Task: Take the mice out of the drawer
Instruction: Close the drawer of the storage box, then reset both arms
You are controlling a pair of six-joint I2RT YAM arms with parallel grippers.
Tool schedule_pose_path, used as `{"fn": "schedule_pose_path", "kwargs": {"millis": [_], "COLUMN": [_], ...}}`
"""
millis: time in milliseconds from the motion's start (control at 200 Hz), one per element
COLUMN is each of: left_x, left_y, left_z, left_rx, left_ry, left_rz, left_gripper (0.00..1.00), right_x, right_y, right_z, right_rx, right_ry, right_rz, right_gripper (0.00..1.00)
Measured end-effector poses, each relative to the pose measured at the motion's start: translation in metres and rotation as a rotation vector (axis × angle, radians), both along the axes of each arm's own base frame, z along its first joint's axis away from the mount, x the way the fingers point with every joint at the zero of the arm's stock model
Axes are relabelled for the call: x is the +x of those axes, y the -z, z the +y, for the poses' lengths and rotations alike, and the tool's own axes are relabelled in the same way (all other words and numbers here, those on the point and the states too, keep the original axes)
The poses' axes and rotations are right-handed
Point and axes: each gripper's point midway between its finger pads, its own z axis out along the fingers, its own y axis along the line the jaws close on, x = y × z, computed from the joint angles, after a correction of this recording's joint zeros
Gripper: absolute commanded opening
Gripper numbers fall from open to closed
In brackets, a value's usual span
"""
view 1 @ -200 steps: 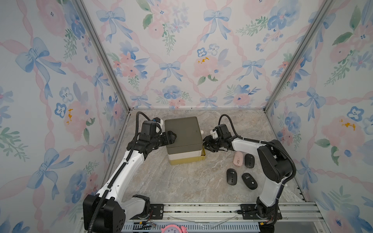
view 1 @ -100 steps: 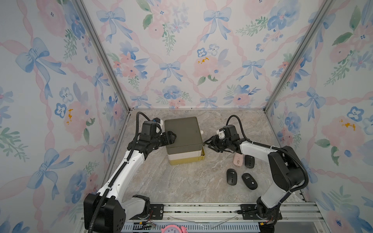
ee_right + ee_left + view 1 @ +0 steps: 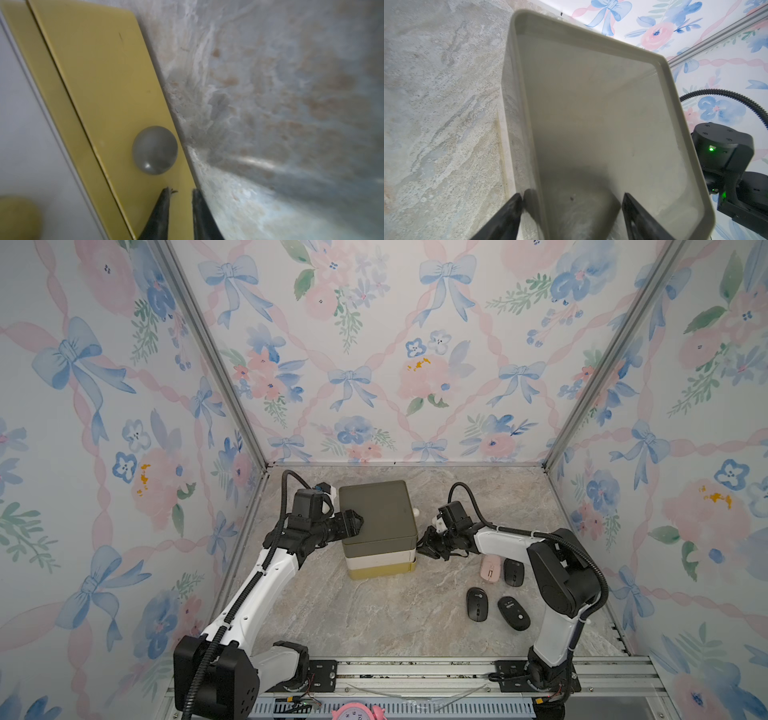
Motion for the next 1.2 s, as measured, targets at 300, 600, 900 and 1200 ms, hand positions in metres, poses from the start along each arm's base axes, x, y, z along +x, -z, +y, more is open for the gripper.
{"fn": "schedule_pose_path", "kwargs": {"millis": [300, 600, 900, 1200], "left_x": [0.002, -0.002, -0.013, -0.029], "left_y": [-0.005, -0.074, -0.013, 0.03], "left_z": [0.001, 0.105, 0.1, 0.114], "left_rx": [-0.005, 0.016, -0.033, -0.031], "left_ry": [-0.006, -0.315, -0.29, -0.344], "left_rz": [-0.017, -0.234, -0.078, 0.016], "left_gripper": [0.91, 0.97, 0.82, 0.72], "right_x": [0.008, 0.024, 0.004, -0.024], "right_y": [-0.044, -0.121, -0.034, 0.026], "right_z": [-0.062, -0.191, -0.108, -0.021], "right_rx": [-0.033, -0.299, -0.286, -0.177], "right_ry": [0.066, 0.25, 0.02, -0.114], "right_rz": [-0.098, -0.388, -0.21, -0.097], "right_gripper": [0.24, 0.38, 0.21, 0.13]}}
